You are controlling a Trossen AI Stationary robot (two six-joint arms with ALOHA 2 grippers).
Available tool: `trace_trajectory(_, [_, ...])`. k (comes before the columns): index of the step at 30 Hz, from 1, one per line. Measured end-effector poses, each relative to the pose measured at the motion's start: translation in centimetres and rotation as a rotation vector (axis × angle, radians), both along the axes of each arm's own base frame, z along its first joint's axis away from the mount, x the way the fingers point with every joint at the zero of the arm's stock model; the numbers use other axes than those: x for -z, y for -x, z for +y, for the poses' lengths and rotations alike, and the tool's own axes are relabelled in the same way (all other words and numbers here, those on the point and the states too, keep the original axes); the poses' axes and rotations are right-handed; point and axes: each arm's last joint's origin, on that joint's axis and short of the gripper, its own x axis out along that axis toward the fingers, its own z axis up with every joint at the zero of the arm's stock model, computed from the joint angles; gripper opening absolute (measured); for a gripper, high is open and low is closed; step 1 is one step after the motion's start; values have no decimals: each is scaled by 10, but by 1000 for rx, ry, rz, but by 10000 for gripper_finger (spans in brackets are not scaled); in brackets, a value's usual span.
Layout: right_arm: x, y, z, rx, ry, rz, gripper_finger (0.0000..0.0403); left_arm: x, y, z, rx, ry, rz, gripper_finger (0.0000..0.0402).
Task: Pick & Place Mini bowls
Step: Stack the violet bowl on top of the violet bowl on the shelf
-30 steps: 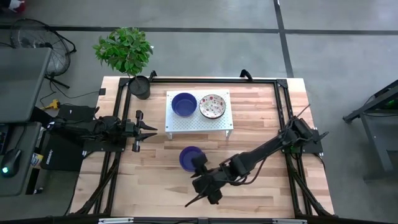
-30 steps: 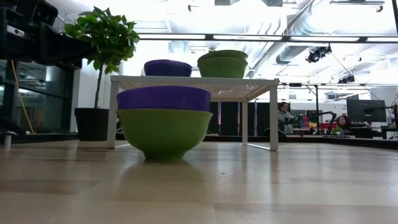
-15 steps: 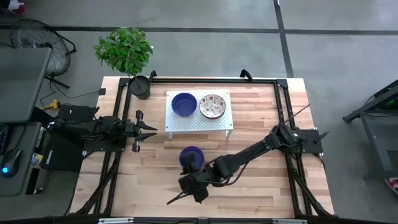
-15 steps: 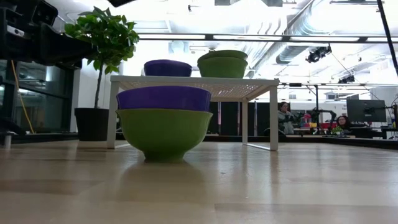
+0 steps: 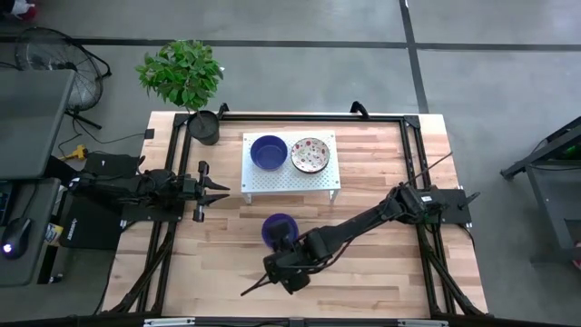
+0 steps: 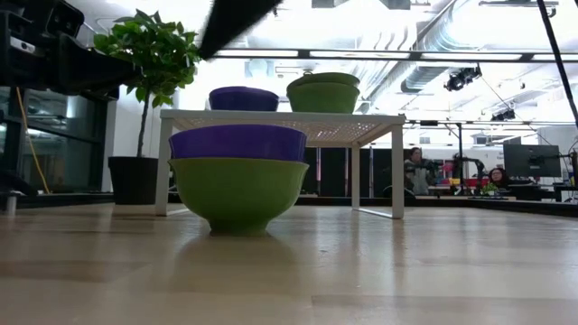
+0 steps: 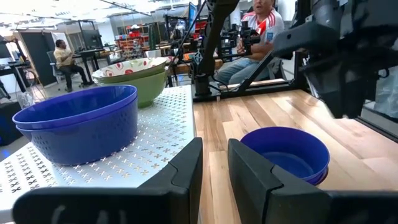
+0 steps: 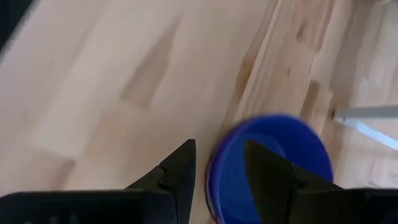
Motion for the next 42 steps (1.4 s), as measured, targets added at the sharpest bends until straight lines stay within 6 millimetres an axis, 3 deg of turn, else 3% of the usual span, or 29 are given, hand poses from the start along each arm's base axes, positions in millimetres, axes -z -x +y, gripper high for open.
trace_trajectory(11, [5,10,-6,-59,75,130,124,0,0,0,0,0,0,72])
trace_trajectory(22, [6,5,-21,-42,42,165,124,0,0,0,0,0,0,72])
trace_trajectory(31, [21,0,-25,-53,16,216,124,0,0,0,0,0,0,72])
trace_trajectory(42, [22,-3,-29,-49,-1,215,124,0,0,0,0,0,0,72])
